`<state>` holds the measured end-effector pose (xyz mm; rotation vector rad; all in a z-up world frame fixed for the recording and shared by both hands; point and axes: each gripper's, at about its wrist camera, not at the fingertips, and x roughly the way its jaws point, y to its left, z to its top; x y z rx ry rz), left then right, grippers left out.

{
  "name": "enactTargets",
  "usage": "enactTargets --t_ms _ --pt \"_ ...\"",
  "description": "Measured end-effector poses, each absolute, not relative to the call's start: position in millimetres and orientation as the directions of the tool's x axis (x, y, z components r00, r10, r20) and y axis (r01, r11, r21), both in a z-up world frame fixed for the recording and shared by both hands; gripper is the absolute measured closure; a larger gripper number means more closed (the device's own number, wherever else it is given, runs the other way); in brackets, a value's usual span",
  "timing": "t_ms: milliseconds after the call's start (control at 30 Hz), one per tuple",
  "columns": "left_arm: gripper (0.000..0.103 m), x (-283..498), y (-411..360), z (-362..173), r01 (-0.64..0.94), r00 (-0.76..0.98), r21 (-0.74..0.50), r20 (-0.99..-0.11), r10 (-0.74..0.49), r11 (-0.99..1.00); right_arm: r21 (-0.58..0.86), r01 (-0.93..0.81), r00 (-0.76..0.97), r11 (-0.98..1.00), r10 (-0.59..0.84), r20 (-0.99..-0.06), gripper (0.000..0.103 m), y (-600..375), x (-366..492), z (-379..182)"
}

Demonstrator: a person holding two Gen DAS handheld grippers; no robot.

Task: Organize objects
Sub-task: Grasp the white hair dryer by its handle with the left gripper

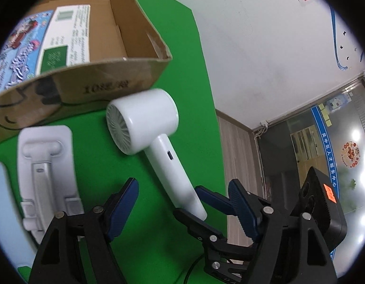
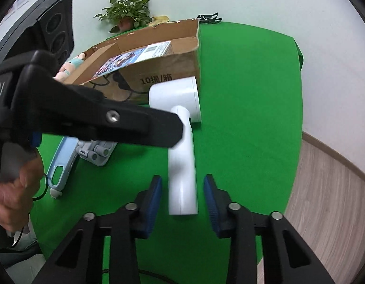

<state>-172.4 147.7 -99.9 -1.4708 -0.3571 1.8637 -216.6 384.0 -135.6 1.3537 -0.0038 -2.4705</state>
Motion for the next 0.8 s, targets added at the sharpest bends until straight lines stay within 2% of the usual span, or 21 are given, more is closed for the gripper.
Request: enactTargets --t_ms 67,167,267,433,633,800 --pt "0.039 -174 153 -105 -0.359 -0.072 -0.612 -0.735 0.674 -0.705 0.167 0.283 -0.489 -0.945 -0.291 -0.822 0.074 383 -216 -139" --pt "0.048 -176 162 -110 -0.363 -0.056 -0.603 -0.747 0.663 -0.710 0.147 0.286 -0.490 -0.947 -0.277 -0.827 0.079 381 -215 -141" --pt "0.054 -177 172 -115 -0.359 -0.035 -0.604 -0.753 0.657 -0.712 0.158 0.283 -0.489 -0.946 -0.284 -0.825 0.079 382 -215 -143" --pt "0.054 -183 177 -122 -0.317 -0.036 -0.605 -0.762 0.647 -0.730 0.120 0.285 -0.490 -0.951 -0.252 -0.835 0.080 374 -215 -143" --pt "0.067 -179 171 -126 -0.264 -0.041 -0.614 -0.763 0.645 -0.744 0.120 0.270 -0.455 -0.955 -0.236 -0.858 0.079 374 -206 -143" --pt "0.067 -176 172 -126 -0.235 -0.038 -0.625 -0.759 0.650 -0.744 0.090 0.304 -0.427 -0.949 -0.220 -0.877 0.076 367 -197 -144"
